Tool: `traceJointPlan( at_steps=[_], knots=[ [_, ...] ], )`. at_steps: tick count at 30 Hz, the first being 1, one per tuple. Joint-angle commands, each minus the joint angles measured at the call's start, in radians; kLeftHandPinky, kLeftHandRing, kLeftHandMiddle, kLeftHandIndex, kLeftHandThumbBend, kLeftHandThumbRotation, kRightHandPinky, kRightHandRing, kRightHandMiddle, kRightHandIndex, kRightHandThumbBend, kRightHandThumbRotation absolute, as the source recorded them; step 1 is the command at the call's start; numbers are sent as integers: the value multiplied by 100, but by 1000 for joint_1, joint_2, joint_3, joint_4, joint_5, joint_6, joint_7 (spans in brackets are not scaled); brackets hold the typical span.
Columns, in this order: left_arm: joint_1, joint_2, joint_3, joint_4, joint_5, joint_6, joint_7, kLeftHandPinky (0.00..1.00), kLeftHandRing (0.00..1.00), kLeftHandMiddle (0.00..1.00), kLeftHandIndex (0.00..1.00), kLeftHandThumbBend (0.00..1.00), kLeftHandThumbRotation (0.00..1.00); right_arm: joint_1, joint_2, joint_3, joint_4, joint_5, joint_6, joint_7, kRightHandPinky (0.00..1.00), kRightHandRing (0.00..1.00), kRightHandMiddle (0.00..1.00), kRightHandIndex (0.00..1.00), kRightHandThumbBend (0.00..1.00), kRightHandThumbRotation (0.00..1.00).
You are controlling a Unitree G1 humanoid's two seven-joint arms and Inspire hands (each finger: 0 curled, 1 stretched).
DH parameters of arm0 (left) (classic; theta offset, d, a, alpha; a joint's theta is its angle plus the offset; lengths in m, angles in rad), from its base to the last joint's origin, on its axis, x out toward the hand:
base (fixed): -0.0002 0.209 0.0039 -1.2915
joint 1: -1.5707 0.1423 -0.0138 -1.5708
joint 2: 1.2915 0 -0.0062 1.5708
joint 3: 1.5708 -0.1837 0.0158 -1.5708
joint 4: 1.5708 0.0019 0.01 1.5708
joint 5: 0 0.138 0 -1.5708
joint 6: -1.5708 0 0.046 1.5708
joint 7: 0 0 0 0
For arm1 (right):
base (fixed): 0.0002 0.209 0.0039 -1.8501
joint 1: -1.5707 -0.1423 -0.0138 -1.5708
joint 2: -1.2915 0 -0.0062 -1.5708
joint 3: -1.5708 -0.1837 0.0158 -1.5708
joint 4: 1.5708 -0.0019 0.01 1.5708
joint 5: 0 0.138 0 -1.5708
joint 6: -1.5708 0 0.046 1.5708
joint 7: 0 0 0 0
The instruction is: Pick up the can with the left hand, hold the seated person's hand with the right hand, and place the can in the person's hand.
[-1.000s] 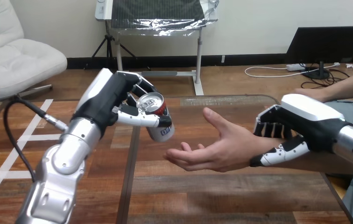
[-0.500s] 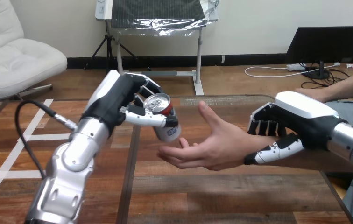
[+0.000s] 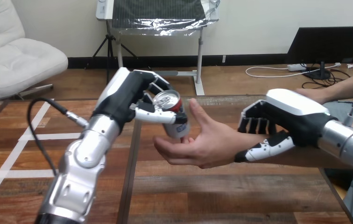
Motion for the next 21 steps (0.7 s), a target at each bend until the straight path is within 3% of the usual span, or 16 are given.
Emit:
traceJointPlan(
  at_steps=[1, 21],
  knots=[
    [-107, -28, -9, 9, -2, -37, 23, 24, 32, 40, 49, 66, 0, 10, 25, -11, -20, 10, 29, 17, 37, 43, 49, 53, 76, 45],
    [-144, -116, -45, 117, -8, -103, 35, 29, 36, 42, 48, 64, 0, 23, 39, -15, -69, 13, 66, 40, 37, 43, 49, 53, 76, 46]
  ],
)
